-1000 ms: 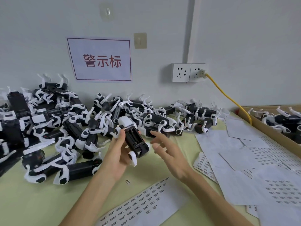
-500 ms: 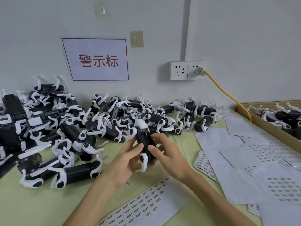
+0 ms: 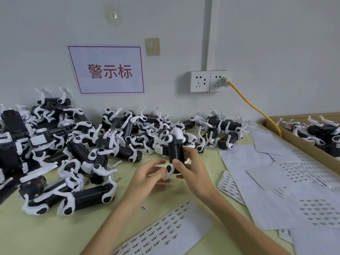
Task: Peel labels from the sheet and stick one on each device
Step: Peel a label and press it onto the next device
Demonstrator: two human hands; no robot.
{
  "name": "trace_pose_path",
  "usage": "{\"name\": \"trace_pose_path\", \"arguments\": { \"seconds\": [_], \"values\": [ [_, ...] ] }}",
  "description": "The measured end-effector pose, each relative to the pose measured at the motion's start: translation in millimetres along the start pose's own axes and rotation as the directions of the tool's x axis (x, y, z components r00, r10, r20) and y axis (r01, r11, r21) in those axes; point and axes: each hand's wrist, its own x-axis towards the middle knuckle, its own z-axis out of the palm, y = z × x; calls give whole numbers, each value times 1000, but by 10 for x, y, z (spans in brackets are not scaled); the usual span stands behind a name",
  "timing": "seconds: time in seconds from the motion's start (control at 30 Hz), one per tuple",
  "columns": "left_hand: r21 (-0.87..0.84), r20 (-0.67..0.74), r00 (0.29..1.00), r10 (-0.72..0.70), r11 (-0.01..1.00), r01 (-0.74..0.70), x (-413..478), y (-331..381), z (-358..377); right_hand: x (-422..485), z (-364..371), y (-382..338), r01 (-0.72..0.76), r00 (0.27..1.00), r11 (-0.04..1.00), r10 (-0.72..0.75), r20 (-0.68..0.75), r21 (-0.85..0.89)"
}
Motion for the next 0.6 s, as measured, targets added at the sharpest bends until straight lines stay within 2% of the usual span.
{"name": "trace_pose_path", "arguments": {
  "seconds": [0.1,0.2,0.4,0.5,0.6],
  "values": [
    [84,105,994,22,996,-31,-3,0,51,46,-60,10,-60,994,988,73,-84,144],
    [158,183,982,40,985,-69,-32,-22,83,57,-68,58,-104,986,974,128,-111,201],
    [373,46,973,225,900,-226,-11,-40,29,78,-28,42,-150,988,975,153,-9,162],
    [469,42,937,346,822,-325,1,-68,30,102,-61,9,-168,985,971,172,-5,171],
    [533,58,919,391,766,-360,7,-98,42,91,-90,2,-183,982,957,187,4,224]
  ]
}}
